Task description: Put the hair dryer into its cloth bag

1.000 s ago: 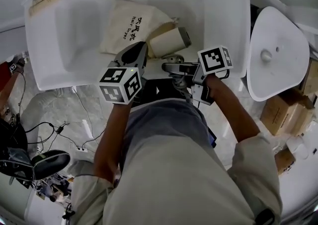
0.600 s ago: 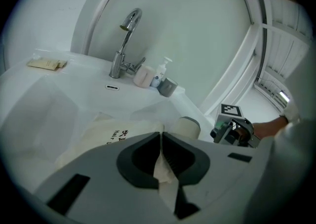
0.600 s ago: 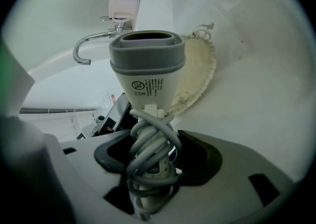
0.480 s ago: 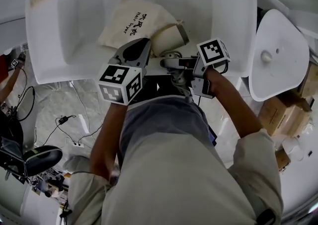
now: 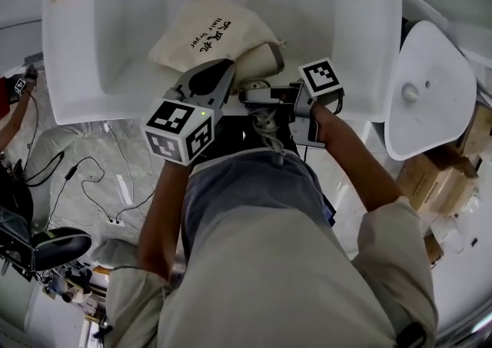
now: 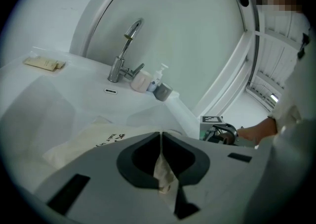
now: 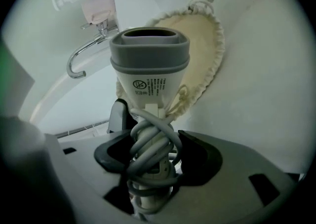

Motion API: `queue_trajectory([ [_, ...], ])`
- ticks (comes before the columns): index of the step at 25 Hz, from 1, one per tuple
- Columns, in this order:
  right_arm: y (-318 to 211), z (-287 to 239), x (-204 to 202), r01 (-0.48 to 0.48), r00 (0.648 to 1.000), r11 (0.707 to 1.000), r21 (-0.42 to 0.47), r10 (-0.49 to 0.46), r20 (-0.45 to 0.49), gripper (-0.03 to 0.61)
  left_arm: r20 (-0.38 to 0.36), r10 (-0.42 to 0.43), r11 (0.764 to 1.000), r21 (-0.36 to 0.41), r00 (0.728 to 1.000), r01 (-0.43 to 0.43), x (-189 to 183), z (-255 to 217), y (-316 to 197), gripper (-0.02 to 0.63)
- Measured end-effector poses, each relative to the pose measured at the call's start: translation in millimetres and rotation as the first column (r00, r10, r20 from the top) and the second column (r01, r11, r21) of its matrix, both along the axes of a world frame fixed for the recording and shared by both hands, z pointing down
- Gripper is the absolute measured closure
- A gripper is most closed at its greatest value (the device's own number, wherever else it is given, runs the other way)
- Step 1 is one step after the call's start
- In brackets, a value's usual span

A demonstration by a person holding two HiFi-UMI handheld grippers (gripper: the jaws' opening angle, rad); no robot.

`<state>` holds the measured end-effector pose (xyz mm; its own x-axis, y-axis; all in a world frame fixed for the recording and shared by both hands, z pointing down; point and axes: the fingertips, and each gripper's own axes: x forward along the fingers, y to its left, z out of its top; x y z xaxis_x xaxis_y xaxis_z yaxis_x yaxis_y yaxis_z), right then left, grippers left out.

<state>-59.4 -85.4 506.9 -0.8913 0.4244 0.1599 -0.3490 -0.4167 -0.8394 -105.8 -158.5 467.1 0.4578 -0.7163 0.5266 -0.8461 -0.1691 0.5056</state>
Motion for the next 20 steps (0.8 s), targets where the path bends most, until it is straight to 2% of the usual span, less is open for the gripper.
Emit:
queue_trajectory([
  [4, 5.6, 2.8, -4.2, 0.009, 1.000, 0.999, -0.036, -0.009, 0.008, 0.311, -0.041, 0.087, 0.995, 0.056, 0.995, -0.085, 12.4, -12.1, 2.2, 0.591],
  [7, 8.0, 4.9, -7.6, 0.038, 0.999, 0.999, -0.029, -0.038, 0.008, 0.311, -0.026, 0.134, 0.989, 0.061, 0.991, -0.132, 17.5, -14.2, 4.6, 0.591],
  [12, 7.5, 12.9, -4.8, 0.109, 0.994, 0.994, 0.027, -0.108, -0.027, 0.311, -0.027, 0.150, 0.988, 0.052, 0.988, -0.148, 18.9, -12.7, 8.2, 0.591],
  [20, 2.5, 17.0, -2.2, 0.225, 0.973, 0.964, 0.141, -0.213, -0.090, 0.311, -0.024, 0.173, 0.984, 0.051, 0.985, -0.172, 25.2, -18.3, 17.7, 0.591],
])
